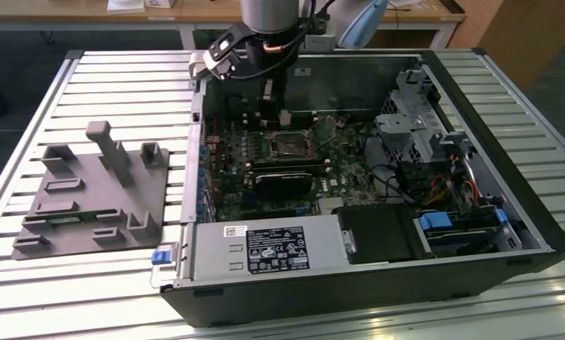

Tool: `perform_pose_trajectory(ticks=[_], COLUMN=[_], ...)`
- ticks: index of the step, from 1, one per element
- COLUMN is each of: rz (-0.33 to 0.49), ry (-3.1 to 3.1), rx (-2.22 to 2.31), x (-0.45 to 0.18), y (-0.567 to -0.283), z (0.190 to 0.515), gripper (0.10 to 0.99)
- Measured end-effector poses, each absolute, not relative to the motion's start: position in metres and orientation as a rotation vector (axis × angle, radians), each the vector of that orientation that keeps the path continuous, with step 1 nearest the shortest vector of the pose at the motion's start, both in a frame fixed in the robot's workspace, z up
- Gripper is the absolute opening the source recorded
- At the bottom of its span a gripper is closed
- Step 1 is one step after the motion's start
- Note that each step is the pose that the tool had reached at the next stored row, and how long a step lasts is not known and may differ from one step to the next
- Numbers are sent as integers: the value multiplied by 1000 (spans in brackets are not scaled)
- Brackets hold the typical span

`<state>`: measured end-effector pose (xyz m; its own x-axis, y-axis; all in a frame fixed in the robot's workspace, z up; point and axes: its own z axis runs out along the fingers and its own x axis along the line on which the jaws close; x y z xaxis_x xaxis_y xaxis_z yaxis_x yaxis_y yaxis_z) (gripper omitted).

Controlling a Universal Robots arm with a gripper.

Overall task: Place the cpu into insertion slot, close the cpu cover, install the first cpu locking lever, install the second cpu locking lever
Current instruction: 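Place the cpu into insertion slot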

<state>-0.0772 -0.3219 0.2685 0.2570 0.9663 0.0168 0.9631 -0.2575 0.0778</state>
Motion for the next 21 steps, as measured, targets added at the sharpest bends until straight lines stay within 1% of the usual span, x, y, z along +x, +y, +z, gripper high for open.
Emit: perform_pose_trajectory(ticks=[3, 7, 13, 17, 21], rz=[94, 94, 95, 104, 115], ry=[1882, 1882, 1919, 2113, 2402], rx=[2449, 2449, 2421, 2261, 1966], x=[-77, -77, -76, -71, -63], y=[-322, -322, -322, -325, -328], z=[272, 288, 290, 297, 309], gripper=[537, 537, 537, 537, 537])
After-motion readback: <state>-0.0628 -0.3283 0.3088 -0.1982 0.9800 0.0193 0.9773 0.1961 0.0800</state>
